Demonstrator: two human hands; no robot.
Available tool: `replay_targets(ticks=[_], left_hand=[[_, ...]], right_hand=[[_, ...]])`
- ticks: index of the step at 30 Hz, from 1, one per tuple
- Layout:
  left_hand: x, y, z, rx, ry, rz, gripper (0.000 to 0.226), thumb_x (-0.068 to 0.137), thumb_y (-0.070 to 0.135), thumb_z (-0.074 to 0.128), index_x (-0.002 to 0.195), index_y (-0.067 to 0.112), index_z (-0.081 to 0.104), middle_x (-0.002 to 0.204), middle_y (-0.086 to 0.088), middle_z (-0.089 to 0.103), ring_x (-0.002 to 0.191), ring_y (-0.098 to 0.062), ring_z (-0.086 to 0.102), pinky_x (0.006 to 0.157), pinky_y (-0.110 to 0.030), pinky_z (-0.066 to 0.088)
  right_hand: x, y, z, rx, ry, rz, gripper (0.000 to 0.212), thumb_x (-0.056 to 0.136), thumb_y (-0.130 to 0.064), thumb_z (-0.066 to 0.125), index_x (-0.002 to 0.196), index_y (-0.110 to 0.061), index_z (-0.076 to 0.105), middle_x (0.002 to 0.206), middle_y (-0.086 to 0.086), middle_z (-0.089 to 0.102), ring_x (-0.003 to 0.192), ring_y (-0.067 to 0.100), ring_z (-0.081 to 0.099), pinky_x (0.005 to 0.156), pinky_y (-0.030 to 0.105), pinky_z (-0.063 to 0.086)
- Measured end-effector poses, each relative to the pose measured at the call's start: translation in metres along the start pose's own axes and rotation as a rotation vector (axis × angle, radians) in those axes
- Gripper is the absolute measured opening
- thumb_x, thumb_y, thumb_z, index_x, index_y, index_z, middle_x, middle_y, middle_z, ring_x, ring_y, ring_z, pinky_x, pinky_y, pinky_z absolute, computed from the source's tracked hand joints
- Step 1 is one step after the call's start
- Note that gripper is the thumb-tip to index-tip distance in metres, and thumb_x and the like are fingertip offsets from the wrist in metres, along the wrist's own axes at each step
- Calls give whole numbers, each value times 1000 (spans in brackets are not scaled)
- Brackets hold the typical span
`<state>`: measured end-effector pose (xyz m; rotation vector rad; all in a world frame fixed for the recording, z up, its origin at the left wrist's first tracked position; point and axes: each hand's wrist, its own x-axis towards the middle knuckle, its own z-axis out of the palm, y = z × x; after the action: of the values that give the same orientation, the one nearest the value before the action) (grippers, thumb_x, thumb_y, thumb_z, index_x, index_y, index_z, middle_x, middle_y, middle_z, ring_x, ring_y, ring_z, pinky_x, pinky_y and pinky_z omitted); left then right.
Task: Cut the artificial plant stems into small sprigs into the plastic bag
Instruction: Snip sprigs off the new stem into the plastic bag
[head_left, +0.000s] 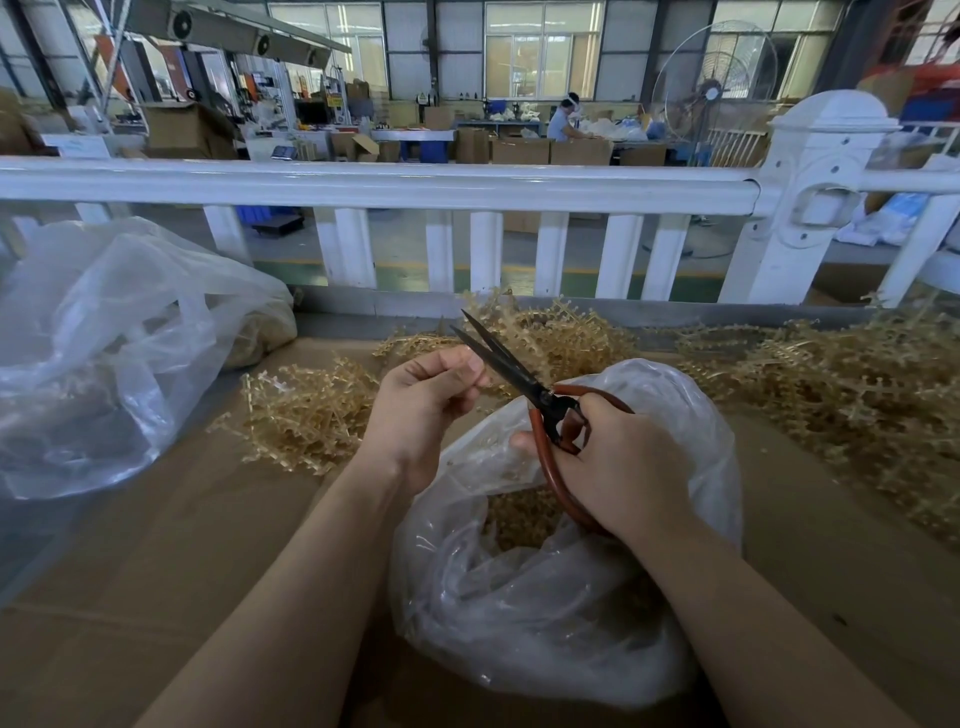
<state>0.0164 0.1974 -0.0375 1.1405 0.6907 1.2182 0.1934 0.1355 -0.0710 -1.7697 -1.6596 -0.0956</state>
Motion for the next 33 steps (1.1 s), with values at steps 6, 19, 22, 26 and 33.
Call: replay_targets(ticks=[6, 19, 22, 26, 33], left_hand=[[1, -1, -1, -114, -64, -111, 20, 93, -3, 49, 81, 9, 59, 68, -1, 58, 62, -11, 51, 68, -24, 47], [2, -2, -5, -60, -101, -83, 9, 76, 13, 64, 83, 11, 59, 74, 0, 55, 65, -7, 52, 70, -20, 46], [2, -2, -4, -7, -72, -56, 6, 84, 8, 62, 79, 11, 59, 71, 1, 58, 65, -8, 52, 71, -22, 45], [0, 0, -3, 8, -62, -43, 10, 80, 13, 66, 72, 17, 62, 71, 3, 58, 67, -8, 51, 74, -24, 43], [-2, 1, 0, 97, -2, 14, 19, 93, 6, 59, 78, 17, 62, 72, 3, 60, 67, -8, 53, 73, -26, 41]], right_hand=[[0, -2, 0, -41, -9, 3, 71, 72, -89, 40, 101, -29, 64, 88, -16, 66, 73, 1, 55, 62, 15, 41], [2, 1, 0, -70, 0, -21, 55, 75, -86, 49, 78, -31, 48, 68, -16, 52, 61, -2, 49, 52, 14, 32], [1, 2, 0, -74, 25, -33, 53, 76, -84, 52, 77, -31, 49, 67, -15, 53, 59, 0, 50, 51, 15, 33], [0, 2, 1, -77, 6, -21, 61, 72, -91, 42, 82, -32, 56, 71, -16, 59, 61, -2, 53, 52, 14, 36], [0, 2, 2, -80, 52, -18, 58, 72, -89, 45, 75, -32, 53, 66, -16, 57, 57, -1, 50, 52, 13, 32]])
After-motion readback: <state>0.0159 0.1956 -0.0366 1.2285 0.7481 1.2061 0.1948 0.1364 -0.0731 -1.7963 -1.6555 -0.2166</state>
